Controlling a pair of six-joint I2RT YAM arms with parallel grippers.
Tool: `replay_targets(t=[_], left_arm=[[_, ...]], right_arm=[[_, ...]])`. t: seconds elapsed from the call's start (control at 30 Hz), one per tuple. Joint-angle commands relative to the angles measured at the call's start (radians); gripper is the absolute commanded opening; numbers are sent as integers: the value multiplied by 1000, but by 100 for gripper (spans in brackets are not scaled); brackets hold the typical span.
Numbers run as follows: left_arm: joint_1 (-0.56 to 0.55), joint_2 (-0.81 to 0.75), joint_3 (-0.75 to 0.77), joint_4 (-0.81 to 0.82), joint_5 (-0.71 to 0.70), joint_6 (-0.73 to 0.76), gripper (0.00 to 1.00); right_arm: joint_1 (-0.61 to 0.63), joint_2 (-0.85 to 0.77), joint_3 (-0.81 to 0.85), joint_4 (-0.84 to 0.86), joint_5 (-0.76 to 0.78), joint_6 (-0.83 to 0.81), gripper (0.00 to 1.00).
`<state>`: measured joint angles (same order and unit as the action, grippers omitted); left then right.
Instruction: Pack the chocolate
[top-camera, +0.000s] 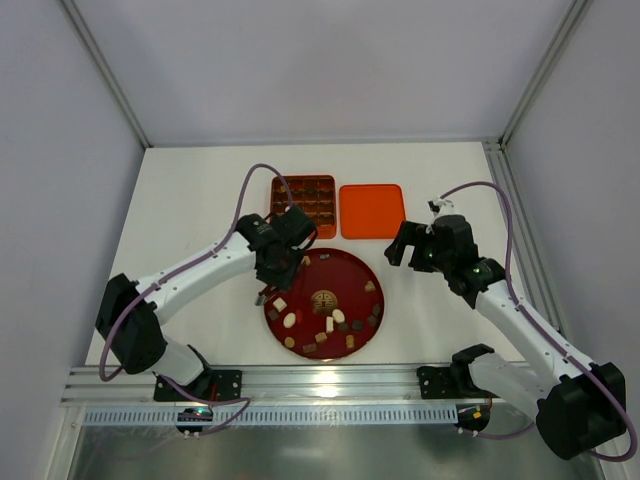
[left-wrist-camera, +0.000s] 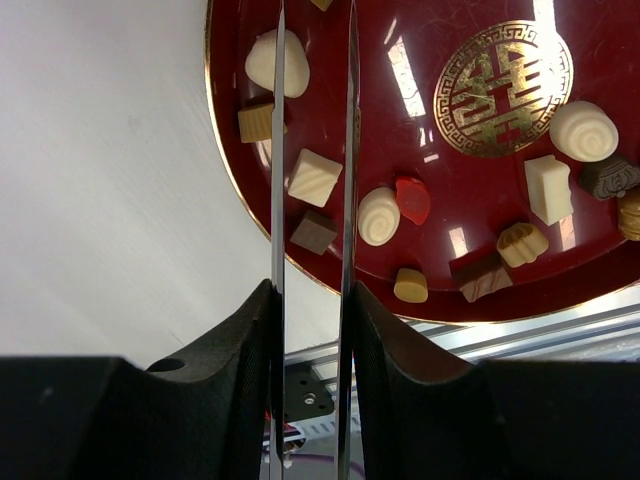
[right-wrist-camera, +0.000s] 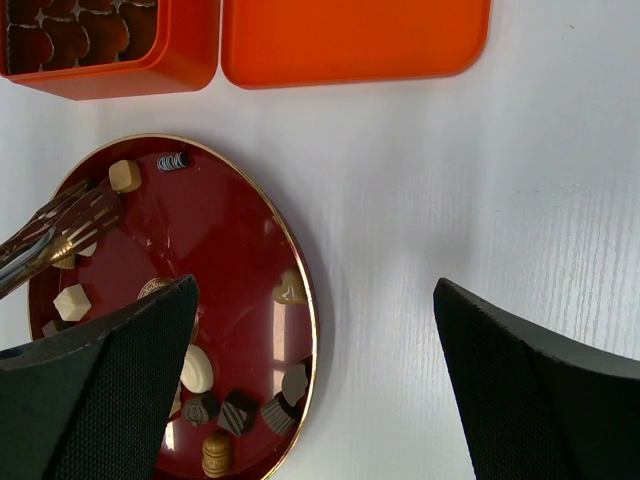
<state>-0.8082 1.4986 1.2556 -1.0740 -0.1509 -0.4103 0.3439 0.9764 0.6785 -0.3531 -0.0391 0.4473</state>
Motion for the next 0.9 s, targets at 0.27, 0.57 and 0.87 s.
replay_targets(t=[0.27, 0.57, 0.87], left_arm=[[-23, -72, 53, -20, 56, -25, 33], [-28, -67, 53, -24, 59, -25, 33], [-26, -63, 139, -47, -18, -25, 31]], right_arm=[[-3, -22, -4, 26, 15, -9, 100], [-2, -25, -5, 28, 13, -5, 100], [-2, -27, 1, 25, 15, -9, 100]])
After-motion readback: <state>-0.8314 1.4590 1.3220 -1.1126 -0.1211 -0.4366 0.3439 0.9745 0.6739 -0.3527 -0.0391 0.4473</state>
